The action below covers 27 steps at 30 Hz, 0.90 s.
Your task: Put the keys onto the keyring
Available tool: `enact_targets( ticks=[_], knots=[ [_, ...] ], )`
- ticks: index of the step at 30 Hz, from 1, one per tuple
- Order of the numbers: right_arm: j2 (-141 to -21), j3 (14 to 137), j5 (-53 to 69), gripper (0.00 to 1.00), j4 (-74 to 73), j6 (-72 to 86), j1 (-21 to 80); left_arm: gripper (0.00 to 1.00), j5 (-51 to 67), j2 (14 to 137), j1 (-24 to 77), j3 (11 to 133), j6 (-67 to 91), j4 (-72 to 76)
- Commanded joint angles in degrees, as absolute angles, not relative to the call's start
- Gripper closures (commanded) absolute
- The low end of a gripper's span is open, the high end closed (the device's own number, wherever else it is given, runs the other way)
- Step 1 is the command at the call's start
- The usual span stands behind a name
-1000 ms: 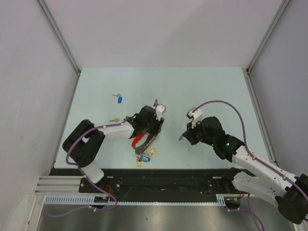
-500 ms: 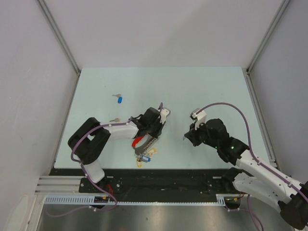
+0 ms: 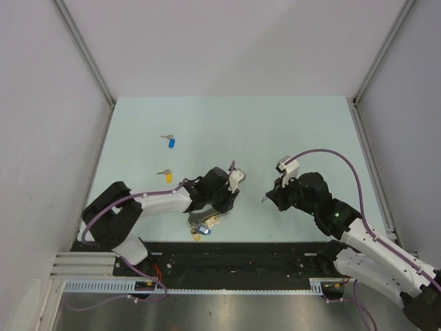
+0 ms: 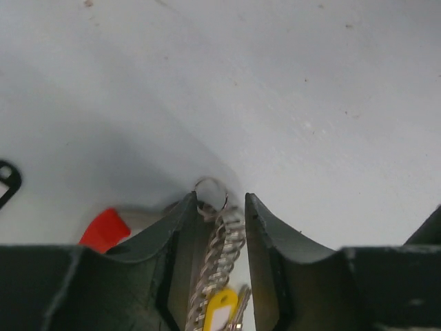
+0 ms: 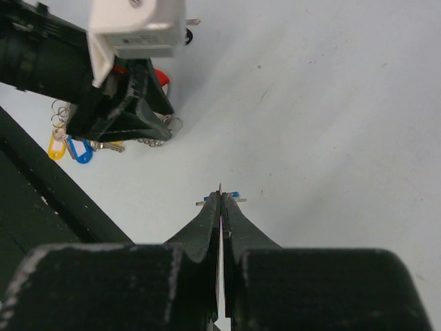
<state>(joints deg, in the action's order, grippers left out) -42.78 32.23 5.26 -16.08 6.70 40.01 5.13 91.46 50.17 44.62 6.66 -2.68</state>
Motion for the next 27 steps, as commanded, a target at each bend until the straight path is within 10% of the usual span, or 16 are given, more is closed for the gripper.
enact_targets(
  ticks=[1,12,27],
  knots=[
    [-41.9,32.0,5.1,1.0,-15.7,7.5,40.6,0.56,1.7,84.4,49.4,43.4,5.1,-3.8],
    [-44.3,31.9,5.5,1.0,-13.0,6.5,40.8,0.36,0.1,87.6,50.0,44.8,1.6,-6.0],
    [-45.7,31.5,5.5,1.0,-12.4,6.4,40.9,0.73,1.0,91.8,50.3,46.9,1.8,-3.2]
  ],
)
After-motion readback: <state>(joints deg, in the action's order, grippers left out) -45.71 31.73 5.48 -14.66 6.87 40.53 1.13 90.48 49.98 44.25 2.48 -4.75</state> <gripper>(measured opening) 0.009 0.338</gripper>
